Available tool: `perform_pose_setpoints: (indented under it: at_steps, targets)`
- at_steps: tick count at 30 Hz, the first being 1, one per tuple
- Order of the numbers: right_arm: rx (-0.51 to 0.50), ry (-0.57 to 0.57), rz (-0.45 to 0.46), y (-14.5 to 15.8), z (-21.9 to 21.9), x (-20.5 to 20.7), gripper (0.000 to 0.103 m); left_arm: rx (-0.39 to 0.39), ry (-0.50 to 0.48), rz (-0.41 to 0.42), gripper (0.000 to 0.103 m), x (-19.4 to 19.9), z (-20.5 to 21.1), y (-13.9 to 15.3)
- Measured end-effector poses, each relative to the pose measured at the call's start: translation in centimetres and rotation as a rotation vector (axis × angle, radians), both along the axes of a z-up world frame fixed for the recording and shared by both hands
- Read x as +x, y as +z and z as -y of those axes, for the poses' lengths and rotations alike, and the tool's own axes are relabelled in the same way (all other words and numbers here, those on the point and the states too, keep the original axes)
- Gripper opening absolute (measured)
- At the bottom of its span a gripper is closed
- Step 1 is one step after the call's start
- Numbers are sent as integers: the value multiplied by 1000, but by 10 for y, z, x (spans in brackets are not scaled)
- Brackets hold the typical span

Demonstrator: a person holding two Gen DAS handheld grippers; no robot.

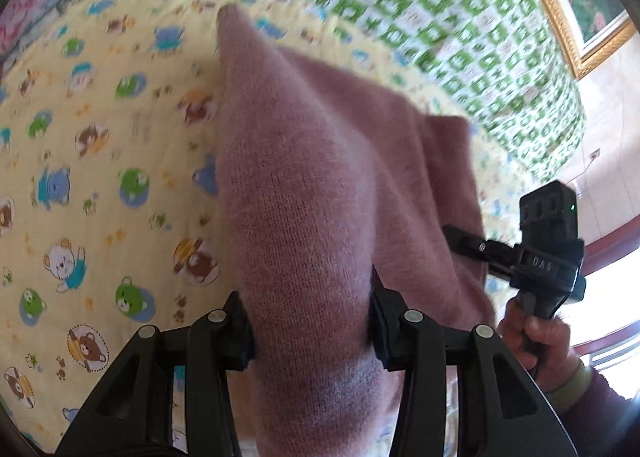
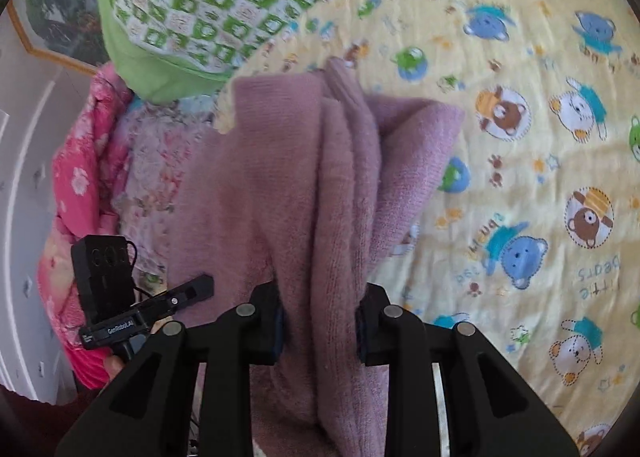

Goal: Fold small clothes

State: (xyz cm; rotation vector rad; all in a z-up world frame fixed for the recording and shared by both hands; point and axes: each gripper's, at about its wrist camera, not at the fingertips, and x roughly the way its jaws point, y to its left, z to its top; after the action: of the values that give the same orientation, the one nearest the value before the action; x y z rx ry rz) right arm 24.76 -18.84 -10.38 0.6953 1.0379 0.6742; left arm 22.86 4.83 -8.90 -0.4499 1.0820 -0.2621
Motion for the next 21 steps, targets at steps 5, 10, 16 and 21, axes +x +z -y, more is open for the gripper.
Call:
perform_pose_setpoints:
  at_steps: [5, 10, 16, 21]
  targets:
    - [-4, -10, -15, -12, 8, 3, 40, -22, 30, -12, 63, -4, -11, -16]
    - [-46, -61, -9, -7, 20, -2, 49, -11, 48, -30, 73, -9, -16, -17]
    - [-66, -127, 49, 23, 34, -23, 49, 33, 37, -39, 74, -31, -16, -3]
    - [-57, -141, 96, 43, 36, -47, 49, 19, 52, -52, 74, -54, -20, -1]
